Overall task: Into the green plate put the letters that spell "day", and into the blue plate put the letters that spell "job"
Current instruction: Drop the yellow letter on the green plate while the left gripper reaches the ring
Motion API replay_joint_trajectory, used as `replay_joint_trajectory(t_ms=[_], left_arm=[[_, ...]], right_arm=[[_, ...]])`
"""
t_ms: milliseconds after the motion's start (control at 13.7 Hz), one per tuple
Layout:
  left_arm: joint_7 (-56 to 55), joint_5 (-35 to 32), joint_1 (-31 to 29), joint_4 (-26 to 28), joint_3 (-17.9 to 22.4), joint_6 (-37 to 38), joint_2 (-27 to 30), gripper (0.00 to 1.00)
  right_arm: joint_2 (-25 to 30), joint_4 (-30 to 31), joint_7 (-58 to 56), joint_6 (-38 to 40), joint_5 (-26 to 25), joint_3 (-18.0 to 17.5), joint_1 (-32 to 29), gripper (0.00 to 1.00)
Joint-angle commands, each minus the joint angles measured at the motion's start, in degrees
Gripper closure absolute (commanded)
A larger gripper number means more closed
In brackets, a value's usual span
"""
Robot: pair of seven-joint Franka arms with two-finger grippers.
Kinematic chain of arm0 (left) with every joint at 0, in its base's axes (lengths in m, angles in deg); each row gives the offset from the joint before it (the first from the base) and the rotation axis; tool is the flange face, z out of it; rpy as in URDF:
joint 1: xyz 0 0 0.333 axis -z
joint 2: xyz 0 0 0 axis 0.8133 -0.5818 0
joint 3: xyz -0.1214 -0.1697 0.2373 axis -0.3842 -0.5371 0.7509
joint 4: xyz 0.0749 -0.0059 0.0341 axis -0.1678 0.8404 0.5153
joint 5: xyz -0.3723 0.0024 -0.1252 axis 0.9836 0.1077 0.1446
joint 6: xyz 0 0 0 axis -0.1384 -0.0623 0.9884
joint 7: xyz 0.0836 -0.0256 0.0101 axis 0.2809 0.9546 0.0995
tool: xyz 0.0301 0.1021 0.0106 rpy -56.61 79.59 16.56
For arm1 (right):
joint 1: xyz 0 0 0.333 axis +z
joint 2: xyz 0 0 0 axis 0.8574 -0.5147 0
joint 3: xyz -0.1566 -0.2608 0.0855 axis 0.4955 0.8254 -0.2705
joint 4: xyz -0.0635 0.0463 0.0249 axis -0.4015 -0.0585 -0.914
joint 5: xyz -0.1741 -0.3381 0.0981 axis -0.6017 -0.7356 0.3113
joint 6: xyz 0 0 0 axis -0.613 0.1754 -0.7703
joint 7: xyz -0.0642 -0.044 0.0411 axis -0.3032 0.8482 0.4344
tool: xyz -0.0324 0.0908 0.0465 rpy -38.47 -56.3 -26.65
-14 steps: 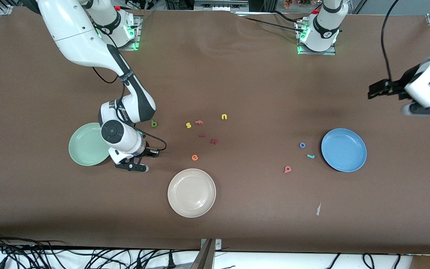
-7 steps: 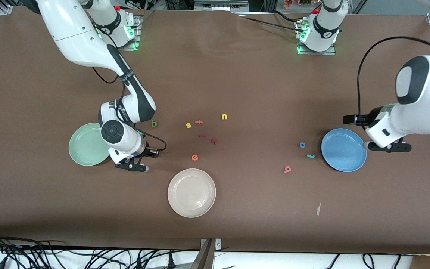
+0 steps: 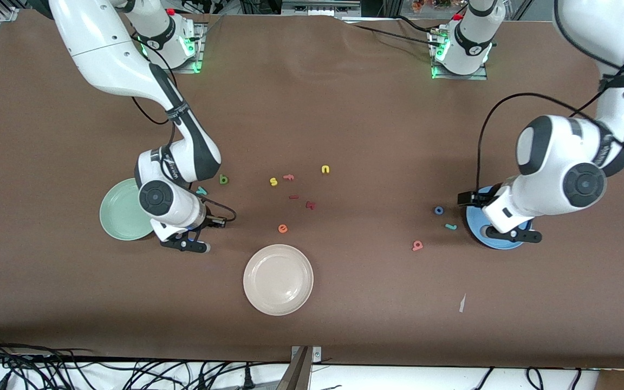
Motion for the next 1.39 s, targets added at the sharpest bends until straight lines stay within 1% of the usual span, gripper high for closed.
replay_joint_trajectory(t_ms=[0, 73, 146, 292, 439, 512, 585, 658, 731, 804, 950, 1023, 1096, 1170, 1243, 1316], left_arm=[[0.1, 1.7, 1.1, 6.8, 0.2, -7.6, 1.6, 0.0], [0.1, 1.8, 1.3, 8.2, 0.2, -10.0, 1.5, 0.0], [0.0, 2.3, 1.4, 10.6, 0.1, -13.7, 1.5, 0.02], [0.0, 5.1, 2.6, 15.0, -0.2, -20.7, 1.3, 0.02], [0.0, 5.4, 3.6, 15.5, -0.3, -23.0, 0.3, 0.02], [-0.1, 5.4, 3.9, 15.5, -0.2, -24.3, -0.4, 0.02], [0.0, 5.4, 4.3, 15.8, -0.3, -25.5, -1.1, 0.01], [0.0, 5.2, 4.4, 16.4, -0.2, -26.6, -1.6, 0.01], [0.0, 4.7, 4.4, 17.4, -0.2, -28.1, -1.8, 0.01], [0.1, 4.7, 4.4, 18.4, -0.2, -29.7, -2.1, 0.01], [0.1, 4.7, 4.4, 18.7, -0.2, -31.7, -3.5, 0.01], [0.1, 4.7, 4.8, 18.7, -0.2, -32.8, -4.4, 0.01], [0.1, 4.6, 4.9, 18.7, -0.2, -33.3, -4.9, 0.01], [0.0, 4.7, 4.9, 18.7, -0.2, -33.3, -5.0, 0.01], [0.0, 4.7, 5.0, 18.7, -0.2, -33.3, -5.0, 0.02], [0.1, 4.6, 4.9, 18.8, -0.2, -33.3, -5.0, 0.11]], right_arm=[[3.5, 0.0, -6.6, 5.8, -0.2, 0.8, -1.8, 0.94], [4.5, 0.6, -8.7, 7.3, -0.2, 2.1, -1.8, 0.94], [5.6, 1.5, -10.7, 7.7, -0.1, 2.5, -1.8, 0.94], [8.9, 5.7, -15.0, 6.9, -0.2, 5.2, -1.9, 0.95], [11.9, 9.9, -20.8, 6.3, -0.1, 8.3, -1.9, 0.95], [13.9, 12.5, -22.2, 5.8, 0.0, 9.0, -2.1, 0.95], [16.0, 15.9, -23.3, 3.7, 0.0, 9.7, -2.1, 0.95], [17.4, 19.5, -26.2, 0.4, 0.0, 11.3, -2.1, 0.95], [17.7, 22.0, -29.9, -3.4, 0.1, 13.3, -2.1, 0.95], [17.1, 23.4, -34.0, -6.5, 1.5, 15.0, -2.2, 0.94], [15.6, 25.1, -40.8, -10.8, 7.2, 15.6, -3.2, 0.91], [14.8, 24.9, -41.8, -11.0, 8.1, 15.6, -3.4, 0.64], [14.8, 24.8, -41.2, -10.6, 8.2, 15.4, -3.4, 0.15], [15.8, 24.7, -40.6, -9.6, 8.2, 14.9, -3.3, 0.0], [17.3, 24.1, -38.6, -6.4, 8.2, 14.1, -3.2, 0.0], [17.9, 22.9, -35.9, -3.7, 8.2, 12.6, -2.9, 0.0]])
